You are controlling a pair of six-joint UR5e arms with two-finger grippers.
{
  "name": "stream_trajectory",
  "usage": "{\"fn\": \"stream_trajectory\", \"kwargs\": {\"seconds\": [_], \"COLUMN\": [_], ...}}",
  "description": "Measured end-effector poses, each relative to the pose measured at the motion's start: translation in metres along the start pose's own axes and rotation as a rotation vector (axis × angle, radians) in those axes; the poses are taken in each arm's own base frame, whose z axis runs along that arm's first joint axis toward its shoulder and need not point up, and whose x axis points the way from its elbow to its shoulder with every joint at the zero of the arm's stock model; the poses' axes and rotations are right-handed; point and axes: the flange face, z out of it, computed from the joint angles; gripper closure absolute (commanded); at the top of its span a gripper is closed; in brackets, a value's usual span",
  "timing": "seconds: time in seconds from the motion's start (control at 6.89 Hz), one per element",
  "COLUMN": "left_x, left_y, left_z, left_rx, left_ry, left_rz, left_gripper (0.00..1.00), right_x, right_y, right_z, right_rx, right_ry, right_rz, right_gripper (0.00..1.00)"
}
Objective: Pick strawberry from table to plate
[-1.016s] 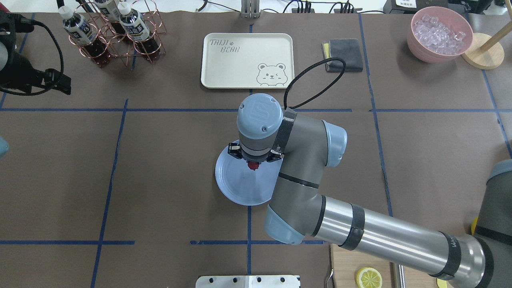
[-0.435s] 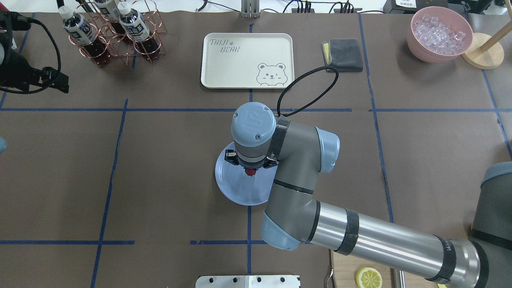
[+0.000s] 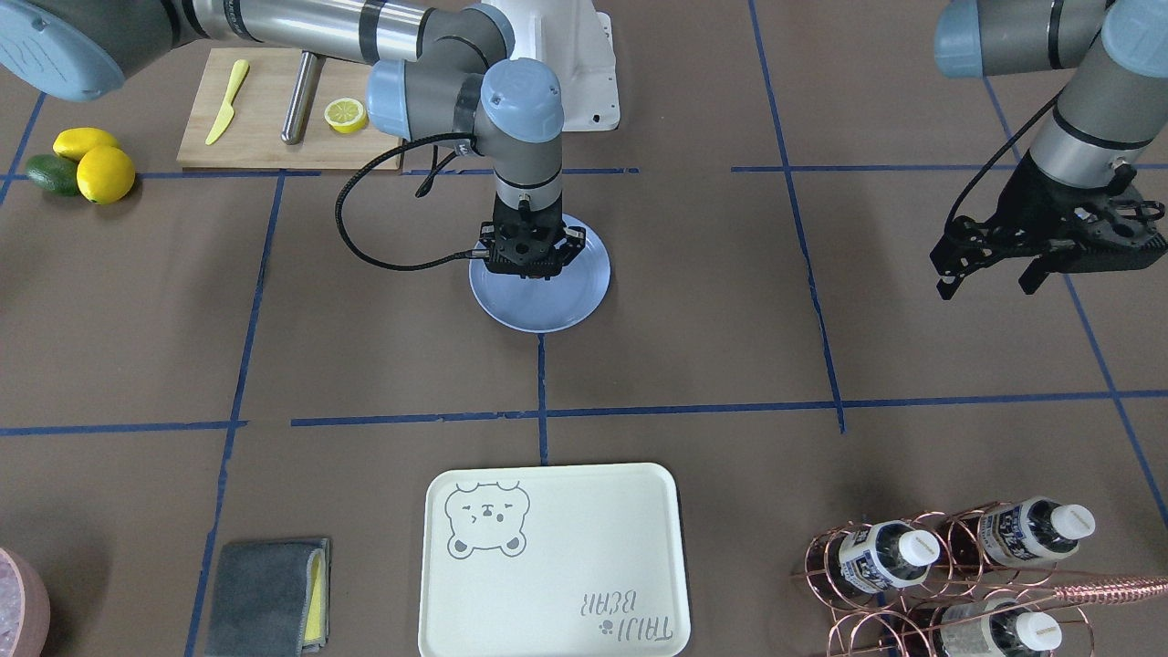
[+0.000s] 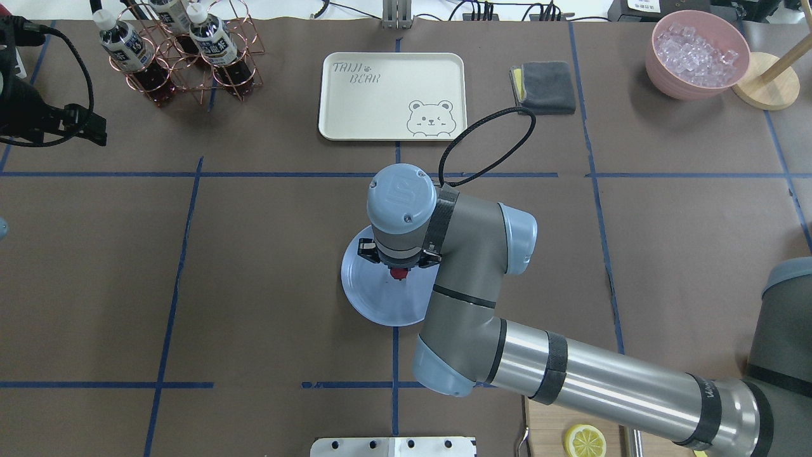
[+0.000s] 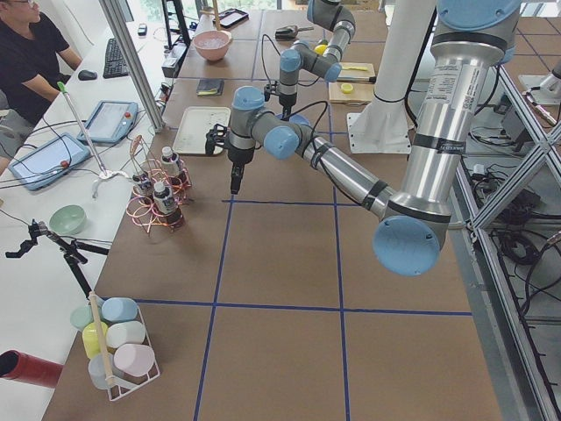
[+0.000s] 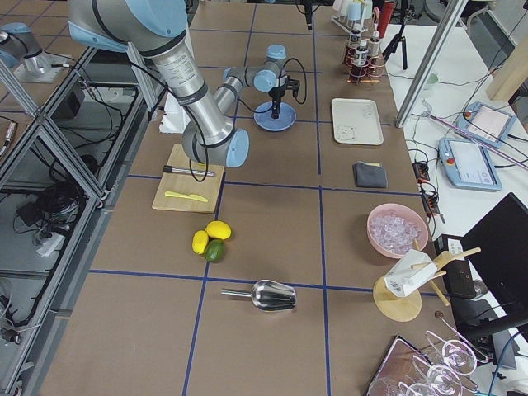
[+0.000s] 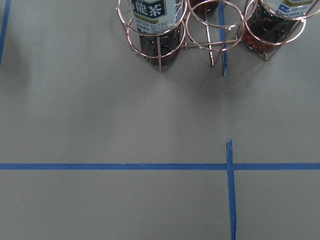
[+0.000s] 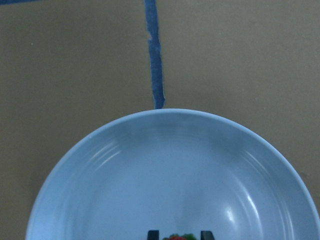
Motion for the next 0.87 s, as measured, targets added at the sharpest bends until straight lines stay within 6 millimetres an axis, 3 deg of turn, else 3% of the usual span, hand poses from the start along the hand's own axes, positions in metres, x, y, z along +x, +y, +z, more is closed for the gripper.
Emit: {"fn": "stream_trajectory", "kwargs": {"seconds": [0.44, 0.58, 0.87], "left_x": [-0.001, -0.003, -0.019], "left_y": [-0.001, -0.002, -0.010], "left_z": [0.001, 0.000, -0.007], "left_rx": [-0.001, 0.001, 0.006], "left_ry": [-0.002, -0.003, -0.006], "left_rz": [-0.002, -0.005, 0.025], "left_gripper": [0.00, 0.00, 0.00], "right_x": [-0.002, -0.001, 0.027], "right_y": [0.001, -0.003, -0.020], "right_z": [-0.006, -0.021, -0.086], "right_rx": [0.010, 0.017, 0.038], "right_ry": [-0.048, -0.068, -0.061], "right_rz": [0.004, 0.007, 0.019], "right_gripper": [0.00, 0.00, 0.00]}}
